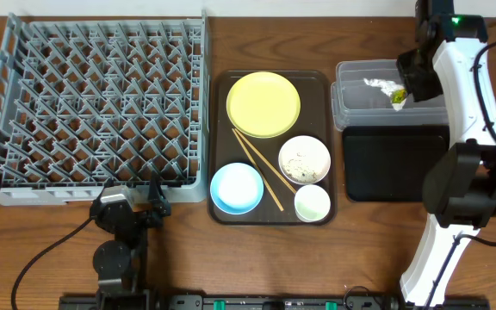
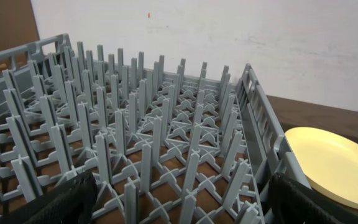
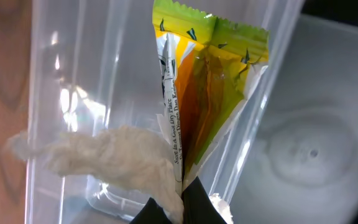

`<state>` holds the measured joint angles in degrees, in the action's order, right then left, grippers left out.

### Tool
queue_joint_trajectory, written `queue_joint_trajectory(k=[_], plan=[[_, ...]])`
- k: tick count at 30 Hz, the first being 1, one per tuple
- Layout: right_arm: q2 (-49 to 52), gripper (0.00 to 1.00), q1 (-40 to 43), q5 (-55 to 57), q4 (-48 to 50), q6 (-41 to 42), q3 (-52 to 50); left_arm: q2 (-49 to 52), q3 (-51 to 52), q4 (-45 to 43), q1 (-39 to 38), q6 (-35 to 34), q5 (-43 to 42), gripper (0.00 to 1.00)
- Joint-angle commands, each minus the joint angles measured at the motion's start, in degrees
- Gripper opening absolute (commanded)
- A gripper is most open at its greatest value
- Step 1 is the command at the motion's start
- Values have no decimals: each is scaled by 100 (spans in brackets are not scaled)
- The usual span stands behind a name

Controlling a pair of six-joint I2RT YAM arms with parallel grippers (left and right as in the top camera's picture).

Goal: Sort waste into correct bins and load items into the dishwasher
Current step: 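Carry wrapper and tissue right and drop them into clear bin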

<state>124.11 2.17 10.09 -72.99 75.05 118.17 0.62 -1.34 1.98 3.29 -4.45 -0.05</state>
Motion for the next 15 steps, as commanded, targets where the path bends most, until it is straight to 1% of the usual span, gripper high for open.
queue_joint_trajectory(k=[1, 3, 4, 6, 7, 8, 12, 15], plan=[[7, 2, -11, 85, 15, 809, -31, -28, 111, 221, 24, 33, 52, 89], [7, 25, -9, 83, 37, 807, -28, -28, 111, 219, 24, 33, 52, 89], [7, 39, -9, 83, 39, 807, -28, -28, 111, 219, 24, 33, 52, 89], [7, 74, -9, 83, 52, 796, -26, -28, 111, 219, 24, 33, 52, 89], [4, 81, -9, 81, 74, 697, -22, -28, 111, 219, 24, 33, 52, 89], [-4, 87, -9, 81, 149, 498, -15, -28, 111, 219, 24, 33, 52, 89], [-70, 99, -11, 81, 431, -262, 0, -28, 111, 219, 24, 33, 52, 89], [-212, 99, -11, 57, 549, -619, 0, -28, 111, 219, 24, 33, 52, 89]])
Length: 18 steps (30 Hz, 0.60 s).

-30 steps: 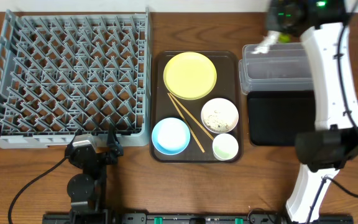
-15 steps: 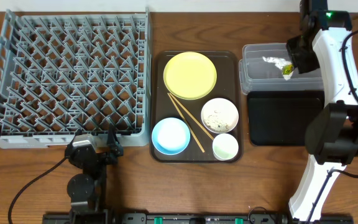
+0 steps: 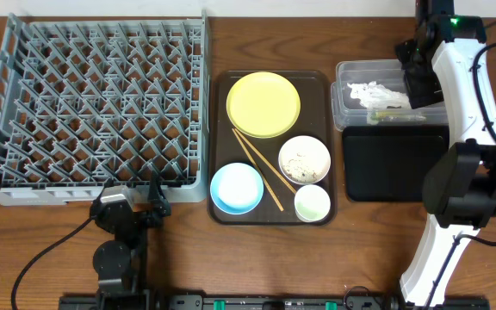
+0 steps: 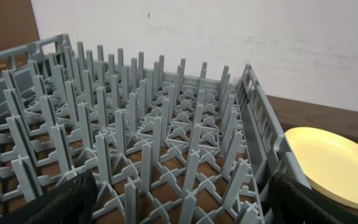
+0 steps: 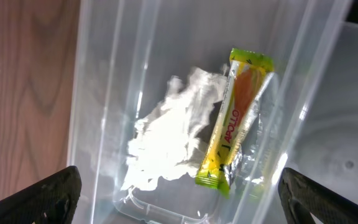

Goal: Sort waste into correct bins and load items into the dishwasher
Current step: 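Carry wrapper and tissue right and drop them into clear bin, then reach right gripper to pink rice bowl and grasp its rim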

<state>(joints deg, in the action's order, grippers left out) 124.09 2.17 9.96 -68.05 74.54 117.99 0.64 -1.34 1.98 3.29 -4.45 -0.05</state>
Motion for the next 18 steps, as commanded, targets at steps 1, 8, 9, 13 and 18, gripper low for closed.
queue_joint_trajectory(k=[1, 8, 9, 13, 18], plan=[[-286, 99, -15, 28, 131, -857, 17, -31, 111, 219, 24, 33, 52, 89], [-1049, 88, -262, -1047, 802, -4747, 17, -31, 111, 219, 24, 33, 52, 89], [-1178, 86, -330, -1397, 807, -5383, 17, -31, 111, 219, 24, 33, 52, 89], [-1593, 93, -717, -2197, 538, -6664, 17, -31, 111, 221, 24, 33, 52, 89], [-1705, 91, -1342, -2199, -44, -6695, 13, -31, 111, 221, 24, 33, 52, 89]])
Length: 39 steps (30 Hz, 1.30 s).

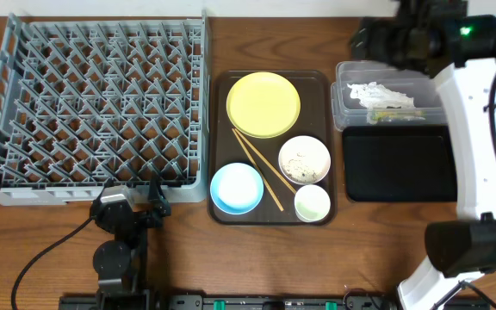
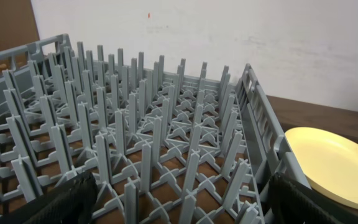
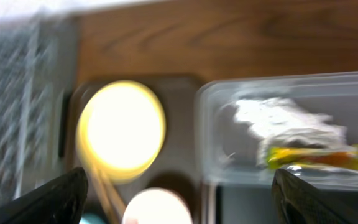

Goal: Sort waste into correct bins and load items into the dishwasher
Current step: 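Reach right gripper to pink rice bowl and grasp its rim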

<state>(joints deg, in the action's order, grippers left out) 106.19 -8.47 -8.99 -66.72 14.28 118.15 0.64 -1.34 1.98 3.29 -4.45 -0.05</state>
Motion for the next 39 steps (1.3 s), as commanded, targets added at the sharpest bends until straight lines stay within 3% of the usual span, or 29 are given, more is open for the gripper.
queue_joint_trajectory(k=[1, 15, 26, 39], plan=[[109, 89, -396, -304, -271, -669, -22, -31, 111, 219, 24, 33, 52, 89], [184, 88, -1517, -157, -439, -496, -973, -31, 111, 219, 24, 33, 52, 89], [212, 88, -2284, 61, 529, -334, -1919, -31, 111, 219, 24, 33, 52, 89], [295, 65, -2564, 404, 1233, -146, -2992, -31, 111, 219, 24, 33, 52, 89]])
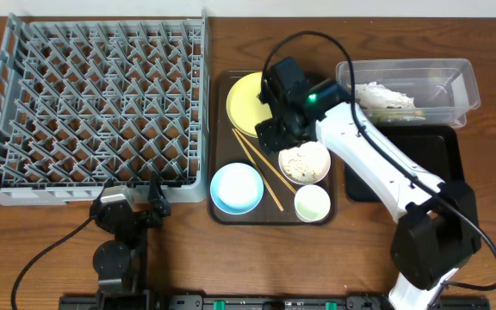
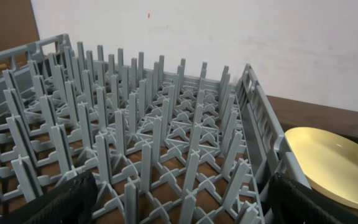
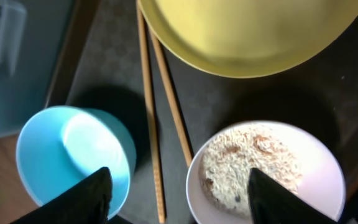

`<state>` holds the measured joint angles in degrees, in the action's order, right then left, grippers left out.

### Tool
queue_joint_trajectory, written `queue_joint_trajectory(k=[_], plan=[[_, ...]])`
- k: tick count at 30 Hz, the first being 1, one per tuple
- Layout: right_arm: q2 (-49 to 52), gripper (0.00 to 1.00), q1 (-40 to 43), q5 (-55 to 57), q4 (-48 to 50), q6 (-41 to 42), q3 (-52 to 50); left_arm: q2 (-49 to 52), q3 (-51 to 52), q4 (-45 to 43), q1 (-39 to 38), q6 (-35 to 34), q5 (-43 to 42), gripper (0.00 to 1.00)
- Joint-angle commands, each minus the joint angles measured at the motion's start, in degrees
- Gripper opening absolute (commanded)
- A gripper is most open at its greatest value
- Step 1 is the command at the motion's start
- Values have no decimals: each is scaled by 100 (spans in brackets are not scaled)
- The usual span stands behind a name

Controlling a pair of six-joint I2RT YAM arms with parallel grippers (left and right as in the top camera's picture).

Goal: Sort waste into correct bins and load items into the dishwasher
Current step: 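Reach right gripper to pink rice bowl and grasp its rim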

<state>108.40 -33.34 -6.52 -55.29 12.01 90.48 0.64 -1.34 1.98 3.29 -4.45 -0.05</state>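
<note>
On the brown tray [image 1: 222,86] lie a yellow plate [image 1: 252,99], two wooden chopsticks [image 3: 149,130], a blue bowl [image 3: 73,155], a white bowl with rice scraps [image 3: 266,168] and a small pale cup [image 1: 312,203]. My right gripper [image 3: 179,202] hangs open over the chopsticks, between the blue bowl and the rice bowl, with nothing in it. The grey dish rack [image 1: 93,103] stands at the left. My left gripper [image 2: 179,208] rests open at the rack's near edge. The clear bin [image 1: 407,86] holds a white tissue and a yellow-green wrapper [image 1: 394,110].
A black bin [image 1: 403,164] sits in front of the clear bin at the right. The right arm [image 1: 360,146] reaches across the tray from the right. The left arm's base [image 1: 119,250] stands at the front left. The yellow plate [image 2: 328,165] shows beside the rack.
My right gripper, then at the back beside the clear bin, is now low over the tray above the chopsticks. It is still open. The left arm has not moved.
My right gripper was shut on the yellow-green wrapper over the clear bin. Then it was open and the wrapper lay in the bin beside the tissue. Then it stood behind the tray, and now it is over the tray's dishes.
</note>
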Motion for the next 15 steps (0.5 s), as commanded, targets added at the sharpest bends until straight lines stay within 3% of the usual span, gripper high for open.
queue_joint_trajectory(k=[1, 8, 12, 15], plan=[[76, 63, -85, 157, 173, 81, -334, -31, 111, 219, 24, 33, 52, 89], [199, 52, -170, 157, 487, 85, -704, -31, 111, 221, 24, 33, 52, 89], [409, 59, -267, 321, 518, 378, -704, -31, 111, 219, 24, 33, 52, 89], [697, 56, -317, 352, 479, 535, -702, -31, 111, 219, 24, 33, 52, 89]])
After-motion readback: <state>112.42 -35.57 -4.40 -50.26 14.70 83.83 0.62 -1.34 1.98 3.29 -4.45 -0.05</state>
